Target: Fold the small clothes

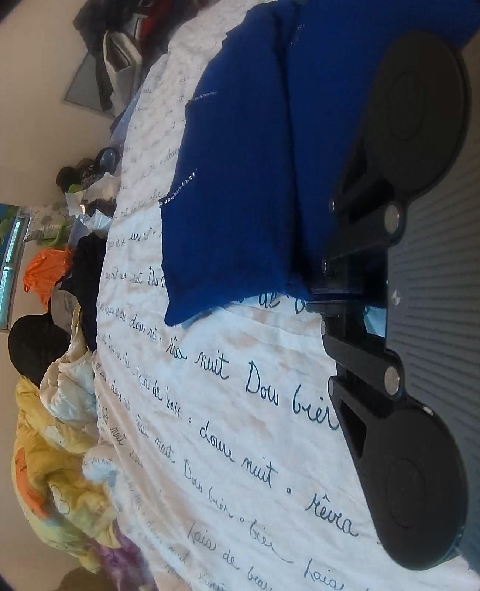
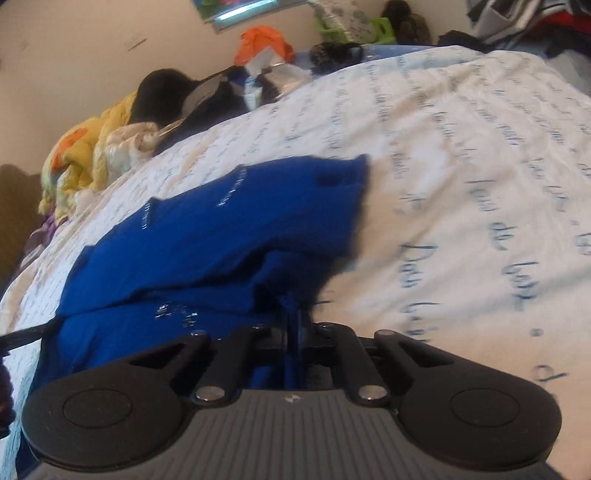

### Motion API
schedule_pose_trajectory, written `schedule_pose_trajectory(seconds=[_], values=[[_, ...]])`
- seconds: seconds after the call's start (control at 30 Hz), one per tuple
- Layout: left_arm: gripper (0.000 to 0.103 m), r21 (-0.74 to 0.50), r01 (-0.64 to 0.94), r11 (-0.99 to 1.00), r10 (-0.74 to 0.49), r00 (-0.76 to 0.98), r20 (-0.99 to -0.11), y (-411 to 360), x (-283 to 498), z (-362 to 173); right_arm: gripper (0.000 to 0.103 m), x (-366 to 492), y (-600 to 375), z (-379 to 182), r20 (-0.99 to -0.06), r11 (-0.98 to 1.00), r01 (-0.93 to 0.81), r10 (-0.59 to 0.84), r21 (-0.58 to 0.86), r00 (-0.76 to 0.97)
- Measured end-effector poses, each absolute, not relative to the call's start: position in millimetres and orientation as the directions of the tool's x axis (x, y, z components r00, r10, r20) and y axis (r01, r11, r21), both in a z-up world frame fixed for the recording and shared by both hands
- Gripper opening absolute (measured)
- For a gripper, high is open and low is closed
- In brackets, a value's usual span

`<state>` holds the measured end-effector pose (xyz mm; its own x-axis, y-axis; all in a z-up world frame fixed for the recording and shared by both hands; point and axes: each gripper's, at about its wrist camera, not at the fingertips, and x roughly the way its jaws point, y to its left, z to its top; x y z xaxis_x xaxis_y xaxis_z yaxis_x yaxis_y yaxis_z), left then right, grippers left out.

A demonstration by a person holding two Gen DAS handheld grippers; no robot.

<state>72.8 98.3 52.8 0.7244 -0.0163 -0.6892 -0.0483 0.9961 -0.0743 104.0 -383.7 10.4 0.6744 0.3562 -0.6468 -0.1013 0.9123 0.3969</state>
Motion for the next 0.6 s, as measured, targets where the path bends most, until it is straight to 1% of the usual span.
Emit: schedule_pose_trajectory(seconds=[0.03,0.1,0.13,0.17,0.2,0.23,0.27,0.3,0.33,0.37,0.4,0.43,0.47,0.53,0.57,0.6], values=[[0.008,-0.075,-0.037,0.996,-0.025,0.726,-0.687,99,70,52,0.002,101,-389,8,-0.643,0.91,-0.079,0.346,0.407,0.683],[0.008,-0.097,-0.023,0.995,-0.05,0.727,-0.685,98,65,52,0.003,95,-399,2,-0.618,0.858,-0.05,0.406,0.511,0.673],[0.012,-0.132,-0.027,0.991,-0.072,0.721,-0.689,101,61,54,0.004,91,-404,1,-0.617,0.828,-0.016,0.43,0.56,0.659],[0.034,-0.176,-0.036,0.984,-0.099,0.707,-0.7,105,57,55,0.007,86,-408,2,-0.618,0.799,0.01,0.456,0.601,0.641],[0.05,-0.232,-0.034,0.972,-0.144,0.692,-0.707,110,51,57,0.01,79,-412,3,-0.608,0.772,0.011,0.492,0.636,0.623],[0.08,-0.293,-0.036,0.955,-0.191,0.682,-0.706,116,41,58,0.021,69,-415,4,-0.594,0.744,-0.003,0.536,0.668,0.6],[0.094,-0.356,-0.05,0.933,-0.23,0.678,-0.698,123,29,59,0.043,60,-418,4,-0.582,0.718,-0.013,0.575,0.696,0.574],[0.094,-0.419,-0.057,0.906,-0.276,0.67,-0.689,129,17,58,0.054,49,-423,3,-0.571,0.694,-0.013,0.603,0.72,0.557],[0.092,-0.482,-0.061,0.874,-0.334,0.645,-0.687,135,7,54,0.066,38,-429,2,-0.545,0.66,-0.013,0.631,0.751,0.552],[0.092,-0.529,-0.063,0.846,-0.369,0.646,-0.668,139,-5,52,0.067,27,-432,-2,-0.516,0.614,0.0,0.664,0.789,0.541],[0.092,-0.565,-0.071,0.822,-0.394,0.645,-0.655,144,-13,50,0.067,22,-435,-8,-0.496,0.571,0.019,0.695,0.821,0.52],[0.092,-0.593,-0.079,0.801,-0.411,0.648,-0.642,146,-20,49,0.065,17,-436,-13,-0.474,0.538,0.027,0.717,0.842,0.511],[0.091,-0.61,-0.086,0.788,-0.42,0.65,-0.633,145,-22,48,0.065,14,-435,-13,-0.46,0.531,0.014,0.721,0.847,0.519],[0.09,-0.608,-0.096,0.788,-0.41,0.655,-0.635,142,-20,49,0.064,17,-430,-11,-0.471,0.545,0.009,0.714,0.838,0.518],[0.082,-0.602,-0.096,0.793,-0.408,0.649,-0.642,139,-17,50,0.063,19,-427,-10,-0.47,0.541,0.013,0.718,0.841,0.513],[0.073,-0.604,-0.09,0.792,-0.423,0.633,-0.649,134,-13,50,0.059,22,-422,-9,-0.485,0.553,0.013,0.718,0.833,0.499]])
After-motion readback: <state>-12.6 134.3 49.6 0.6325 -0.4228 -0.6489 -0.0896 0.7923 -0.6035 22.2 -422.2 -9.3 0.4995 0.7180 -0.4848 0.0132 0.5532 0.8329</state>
